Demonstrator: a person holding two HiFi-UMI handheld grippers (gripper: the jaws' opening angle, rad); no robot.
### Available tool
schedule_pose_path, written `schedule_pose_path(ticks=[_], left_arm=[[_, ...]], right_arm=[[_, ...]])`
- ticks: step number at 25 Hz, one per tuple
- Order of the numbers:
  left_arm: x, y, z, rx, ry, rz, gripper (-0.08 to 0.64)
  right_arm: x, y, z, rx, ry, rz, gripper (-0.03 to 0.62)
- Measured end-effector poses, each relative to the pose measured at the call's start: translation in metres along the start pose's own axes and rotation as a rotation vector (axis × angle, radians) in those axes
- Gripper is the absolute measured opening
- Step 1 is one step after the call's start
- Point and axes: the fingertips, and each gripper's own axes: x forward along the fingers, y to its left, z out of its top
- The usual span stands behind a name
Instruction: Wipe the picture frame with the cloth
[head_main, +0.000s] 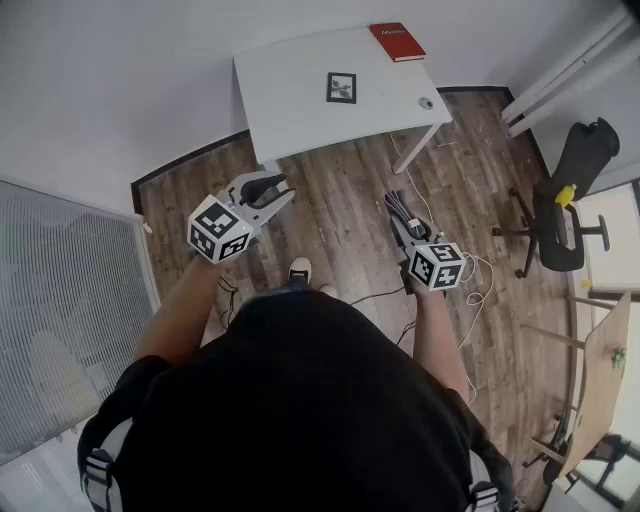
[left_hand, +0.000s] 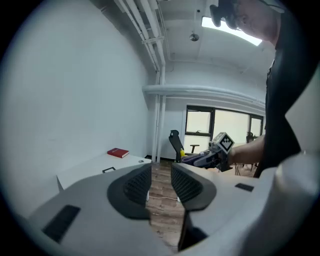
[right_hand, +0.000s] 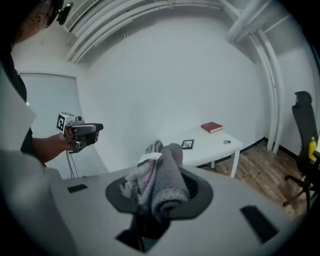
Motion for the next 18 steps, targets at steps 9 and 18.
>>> schedule_pose_path(ticks=[9,18], left_arm=[[-0.029,-0.026,0.007,0.009,-0.035,0.039,0.129],[-0.060,-0.040,-0.003,-0.015,-0.074,0.042,0.129]], right_arm=[[-0.028,0.026,0.044,-0.101,-0.066,0.034,0.106],[-0.033,0.054,0.062,-0.144,-0.105,0.085,0.106]])
